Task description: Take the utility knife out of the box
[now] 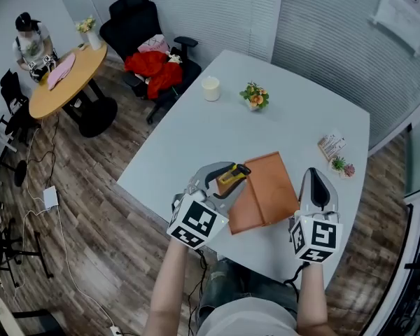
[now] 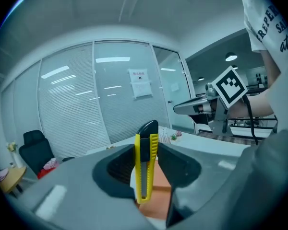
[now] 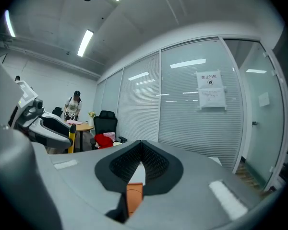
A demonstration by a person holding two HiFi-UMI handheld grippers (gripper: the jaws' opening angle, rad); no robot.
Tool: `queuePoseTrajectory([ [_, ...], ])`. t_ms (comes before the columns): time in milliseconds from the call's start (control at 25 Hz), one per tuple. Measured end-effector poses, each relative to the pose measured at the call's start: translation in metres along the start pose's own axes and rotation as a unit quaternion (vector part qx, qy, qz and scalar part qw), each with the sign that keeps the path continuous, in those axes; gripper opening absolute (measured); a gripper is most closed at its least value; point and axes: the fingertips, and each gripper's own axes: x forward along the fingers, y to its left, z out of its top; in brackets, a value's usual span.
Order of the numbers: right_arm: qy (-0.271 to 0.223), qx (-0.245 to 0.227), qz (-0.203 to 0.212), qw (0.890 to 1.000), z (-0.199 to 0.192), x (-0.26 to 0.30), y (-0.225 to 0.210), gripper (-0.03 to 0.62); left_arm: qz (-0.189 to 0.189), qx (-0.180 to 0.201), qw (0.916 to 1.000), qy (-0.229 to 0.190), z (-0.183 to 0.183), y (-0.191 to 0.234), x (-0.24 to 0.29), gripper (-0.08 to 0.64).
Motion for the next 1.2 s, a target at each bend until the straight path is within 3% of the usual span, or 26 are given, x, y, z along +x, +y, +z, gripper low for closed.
queuePoseTrajectory([
  [320,-0.026,-0.002,0.012,1.000,0.023,0.003,0.009,0.028,0.061,-0.046,0.9962,-0.043,0.019,0.019,-0.024,0.152],
  [520,-0.036,0.001,0.010,0.999,0.032,0.005,0.008,0.028,0.118,-0.079,0.9874,-0.070,0.026,0.039,-0.041,0.152],
  [760,-0.040,0.005,0.007,0.999,0.036,0.005,0.006,0.028,0.151,-0.084,0.9811,-0.088,0.035,0.049,-0.052,0.152],
  [1080,-0.041,0.002,0.007,0.999,0.037,0.001,0.008,0.028,0.212,-0.115,0.9632,-0.118,0.048,0.059,-0.068,0.152],
  [1200,-0.039,-0.002,0.010,0.999,0.035,0.002,0.009,0.028,0.221,-0.121,0.9602,-0.120,0.047,0.062,-0.071,0.152],
])
